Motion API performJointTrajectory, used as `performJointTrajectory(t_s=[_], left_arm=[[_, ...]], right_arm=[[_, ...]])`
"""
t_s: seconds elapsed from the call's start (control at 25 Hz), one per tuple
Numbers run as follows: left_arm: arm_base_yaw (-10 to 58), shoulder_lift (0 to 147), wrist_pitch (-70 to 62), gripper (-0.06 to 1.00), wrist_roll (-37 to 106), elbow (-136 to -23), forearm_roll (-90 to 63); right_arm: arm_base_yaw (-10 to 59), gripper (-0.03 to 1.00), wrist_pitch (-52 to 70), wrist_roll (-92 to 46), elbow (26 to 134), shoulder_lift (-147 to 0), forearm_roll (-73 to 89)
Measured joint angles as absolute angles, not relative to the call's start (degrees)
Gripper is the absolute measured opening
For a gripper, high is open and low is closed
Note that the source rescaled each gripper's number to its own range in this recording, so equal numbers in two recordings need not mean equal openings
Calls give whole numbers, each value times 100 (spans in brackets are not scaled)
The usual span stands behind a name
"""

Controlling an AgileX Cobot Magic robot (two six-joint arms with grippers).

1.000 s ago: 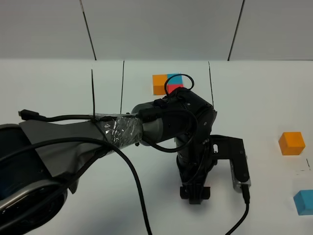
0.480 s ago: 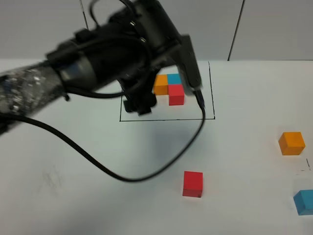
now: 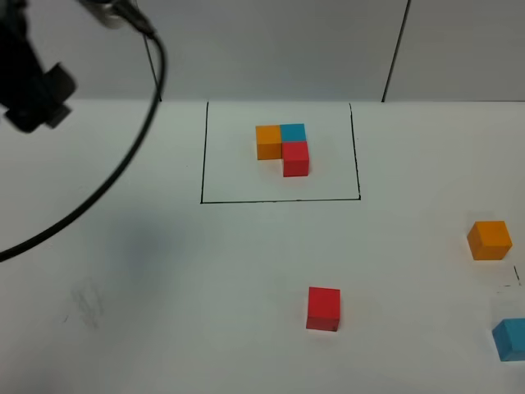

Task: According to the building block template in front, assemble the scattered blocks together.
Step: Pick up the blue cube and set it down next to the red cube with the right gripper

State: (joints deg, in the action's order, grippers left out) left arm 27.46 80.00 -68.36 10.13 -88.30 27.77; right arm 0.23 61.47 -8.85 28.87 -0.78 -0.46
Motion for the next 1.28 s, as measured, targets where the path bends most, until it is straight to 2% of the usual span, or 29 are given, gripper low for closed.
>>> performJointTrajectory(t_s=[0.28,0.48,0.6,0.84,1.12,1.28], left_arm=[[2020,5128,-6847,86,746,-6705,2805],[1947,2573,-6849,85,144,-5849,2775],[1947,1544,-6853,85,-80,-5584,2279],[1588,865,-6853,84,-59,-4848,1121],[497,694,-6538,83,355,-3870,-69],[-88,182,-6202,82,259,-3509,-212]], right_arm=[[23,0,6147,-885,2887,-78,-46],[23,0,6147,-885,2887,-78,-46],[23,0,6147,-885,2887,-78,-46],[23,0,6147,-885,2887,-78,-46],[23,0,6147,-885,2887,-78,-46],[23,0,6147,-885,2887,-78,-46]])
